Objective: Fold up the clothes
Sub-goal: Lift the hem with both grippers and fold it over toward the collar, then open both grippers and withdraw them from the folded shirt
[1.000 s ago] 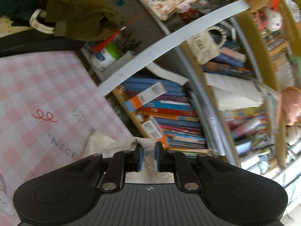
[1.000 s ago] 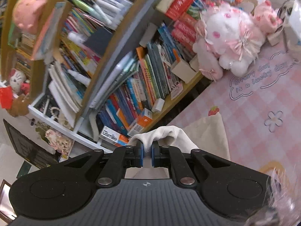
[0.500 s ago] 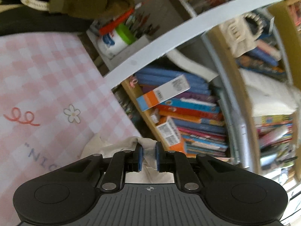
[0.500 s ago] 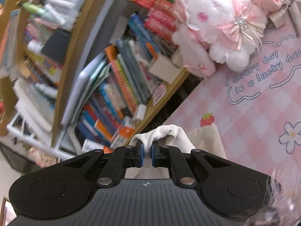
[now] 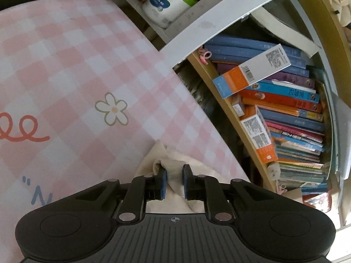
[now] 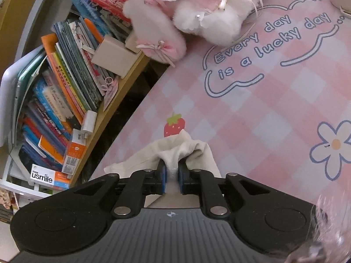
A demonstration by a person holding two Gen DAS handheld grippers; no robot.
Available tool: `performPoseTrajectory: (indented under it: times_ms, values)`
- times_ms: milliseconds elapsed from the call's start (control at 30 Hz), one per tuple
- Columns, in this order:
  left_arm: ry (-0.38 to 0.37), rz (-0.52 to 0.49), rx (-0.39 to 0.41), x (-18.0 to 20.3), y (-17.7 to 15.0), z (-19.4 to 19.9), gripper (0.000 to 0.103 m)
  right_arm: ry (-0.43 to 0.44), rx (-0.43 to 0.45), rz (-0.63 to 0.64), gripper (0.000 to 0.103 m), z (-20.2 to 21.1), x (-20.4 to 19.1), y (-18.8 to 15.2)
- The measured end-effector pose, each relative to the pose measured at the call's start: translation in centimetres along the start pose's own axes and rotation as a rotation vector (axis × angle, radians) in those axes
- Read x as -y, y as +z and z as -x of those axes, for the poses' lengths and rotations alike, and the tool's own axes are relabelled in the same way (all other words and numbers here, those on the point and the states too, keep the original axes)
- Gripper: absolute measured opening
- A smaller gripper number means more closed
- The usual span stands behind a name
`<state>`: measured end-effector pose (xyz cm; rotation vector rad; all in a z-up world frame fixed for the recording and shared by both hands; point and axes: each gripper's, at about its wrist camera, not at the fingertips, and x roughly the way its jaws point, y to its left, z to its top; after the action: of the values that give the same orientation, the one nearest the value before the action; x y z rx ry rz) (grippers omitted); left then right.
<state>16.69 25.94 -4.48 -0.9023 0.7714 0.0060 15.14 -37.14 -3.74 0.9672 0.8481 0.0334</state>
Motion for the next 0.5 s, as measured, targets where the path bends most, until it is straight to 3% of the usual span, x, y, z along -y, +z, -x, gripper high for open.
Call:
performPoseTrajectory:
  times_ms: [100, 167, 233, 300, 500]
  values:
    - [0.010, -0.020, -0.006, 0.6, 0.1, 0.3, 0.022, 0.005, -0.001, 0.014, 0.027, 0.2, -0.6, 0.1]
    - [0.013, -0.044, -0.008, 1.2, 0.1, 0.7, 0.033, 0.006, 0.013, 0.051, 0.046, 0.7, -1.4, 0.0]
    - [0.031, -0.102, 0.009, 2.2, 0.0, 1.4, 0.053, -0.004, 0.038, 0.102, 0.047, 1.4, -2.5, 0.0]
    - [0.083, -0.192, 0.046, 3.6, -0.4, 2.6, 0.066, -0.033, 0.072, 0.156, 0.050, 2.2, -3.4, 0.0]
    - [0.165, -0.429, 0.103, 7.2, -3.3, 5.3, 0.068, -0.134, 0.179, 0.360, 0.061, 4.2, -5.7, -1.4]
